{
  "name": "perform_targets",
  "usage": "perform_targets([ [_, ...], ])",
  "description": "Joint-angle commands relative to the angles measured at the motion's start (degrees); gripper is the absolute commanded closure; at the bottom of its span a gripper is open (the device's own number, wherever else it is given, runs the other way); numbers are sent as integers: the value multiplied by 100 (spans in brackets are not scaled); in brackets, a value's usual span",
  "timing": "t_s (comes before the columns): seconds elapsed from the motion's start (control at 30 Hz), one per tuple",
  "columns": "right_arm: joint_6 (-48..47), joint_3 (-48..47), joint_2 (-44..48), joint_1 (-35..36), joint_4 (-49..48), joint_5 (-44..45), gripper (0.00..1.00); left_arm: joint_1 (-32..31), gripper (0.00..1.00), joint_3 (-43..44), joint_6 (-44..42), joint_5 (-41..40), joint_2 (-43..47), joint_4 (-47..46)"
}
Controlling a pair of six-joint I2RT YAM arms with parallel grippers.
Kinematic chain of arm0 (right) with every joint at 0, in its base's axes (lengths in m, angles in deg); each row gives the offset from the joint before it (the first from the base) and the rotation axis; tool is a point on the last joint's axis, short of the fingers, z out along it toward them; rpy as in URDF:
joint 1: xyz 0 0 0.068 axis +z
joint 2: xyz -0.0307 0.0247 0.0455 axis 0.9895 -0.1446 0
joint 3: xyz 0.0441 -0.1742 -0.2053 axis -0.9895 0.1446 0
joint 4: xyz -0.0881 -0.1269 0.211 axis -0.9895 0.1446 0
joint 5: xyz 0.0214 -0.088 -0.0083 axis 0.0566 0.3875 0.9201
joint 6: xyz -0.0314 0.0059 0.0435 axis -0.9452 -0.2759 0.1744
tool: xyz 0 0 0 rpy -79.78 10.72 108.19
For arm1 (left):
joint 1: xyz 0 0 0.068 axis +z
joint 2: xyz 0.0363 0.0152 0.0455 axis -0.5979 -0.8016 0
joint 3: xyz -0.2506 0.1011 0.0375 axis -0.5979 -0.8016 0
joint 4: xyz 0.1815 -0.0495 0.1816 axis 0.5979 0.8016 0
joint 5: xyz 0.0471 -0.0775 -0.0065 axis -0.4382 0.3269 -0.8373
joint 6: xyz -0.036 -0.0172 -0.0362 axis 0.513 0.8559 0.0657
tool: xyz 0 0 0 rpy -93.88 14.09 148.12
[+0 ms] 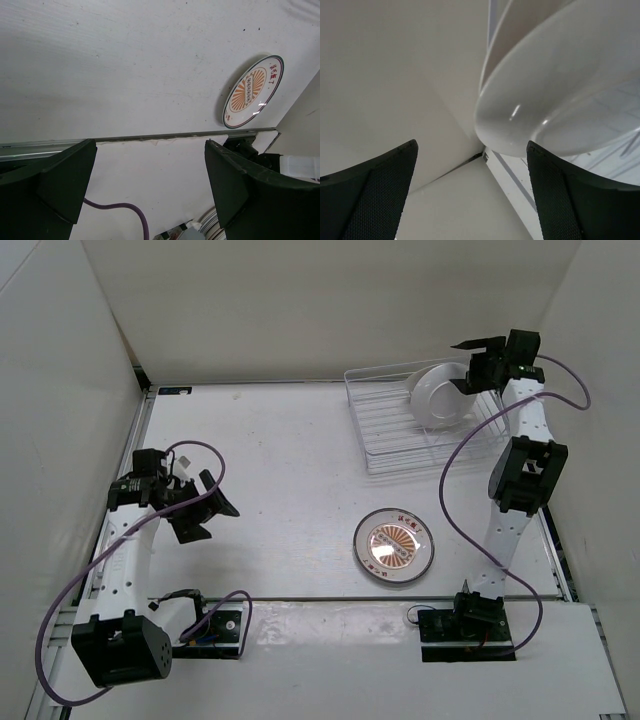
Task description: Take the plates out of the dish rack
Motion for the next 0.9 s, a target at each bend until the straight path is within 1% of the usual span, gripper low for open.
perform_targets([
  [0.0, 379, -275, -165, -77, -418, 64, 10, 23, 0, 237, -83, -53, 3, 2],
  [0.1, 800, -160, -297, -138, -586, 100, 10, 23, 0, 307, -145, -70, -59, 63],
  [0.2, 995, -239, -472, -156, -621, 3, 10, 23, 0, 343, -171, -123, -76, 107],
  [0.43, 1407, -169, -666, -235, -498, -585, 10, 40, 0, 387, -189, -176, -164, 125],
  [0.47, 1391, -82, -667, -235, -480, -803, 10, 32, 0, 395, -180, -167, -164, 116],
  [0.53, 1347, -28, -675, -261, -402, -963, 10, 58, 0, 387, -171, -167, -164, 108],
  [0.57, 1303, 50, -675, -270, -271, -1207, 10, 84, 0, 378, -171, -167, -164, 90],
  [0.67, 987, 322, -596, -305, 37, -1437, 10, 146, 0, 360, -163, -106, -164, 72],
  [0.8, 679, 1086, -149, -297, 214, -1640, 10, 163, 0, 360, -162, -106, -164, 81],
  [0.87, 382, 1254, 88, -297, 398, -1658, 10, 155, 0, 360, -154, -88, -164, 64],
])
